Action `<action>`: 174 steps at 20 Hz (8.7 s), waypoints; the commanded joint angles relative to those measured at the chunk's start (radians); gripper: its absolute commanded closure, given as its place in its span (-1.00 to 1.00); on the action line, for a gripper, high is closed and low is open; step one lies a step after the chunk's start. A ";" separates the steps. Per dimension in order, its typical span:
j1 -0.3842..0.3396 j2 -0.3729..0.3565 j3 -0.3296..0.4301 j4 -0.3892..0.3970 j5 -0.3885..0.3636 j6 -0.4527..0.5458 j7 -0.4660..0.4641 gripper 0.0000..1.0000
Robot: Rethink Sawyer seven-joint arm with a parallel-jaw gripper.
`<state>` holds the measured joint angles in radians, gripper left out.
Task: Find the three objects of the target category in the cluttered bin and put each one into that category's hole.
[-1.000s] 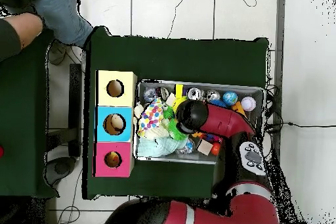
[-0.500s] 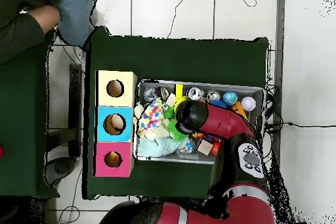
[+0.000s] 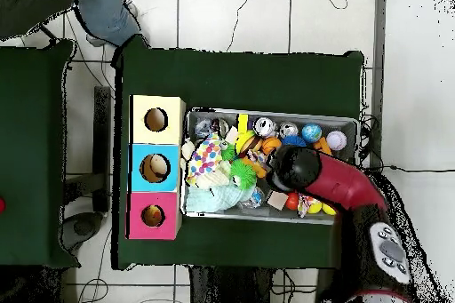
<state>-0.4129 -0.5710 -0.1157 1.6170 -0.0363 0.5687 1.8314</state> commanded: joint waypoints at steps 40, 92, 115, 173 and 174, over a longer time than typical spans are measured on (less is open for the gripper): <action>-0.462 0.078 0.383 0.144 -0.451 -0.100 -0.106 -1.00; -0.368 -0.060 0.421 0.087 -0.334 0.075 0.001 1.00; -0.298 0.041 0.405 0.023 -0.349 -0.101 0.084 1.00; -0.496 0.097 0.402 0.070 -0.504 -0.028 -0.126 -1.00; -0.494 0.104 0.399 0.062 -0.507 -0.031 -0.125 -1.00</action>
<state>-0.9226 -0.5778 0.2351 1.6712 -0.4463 0.5121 1.8297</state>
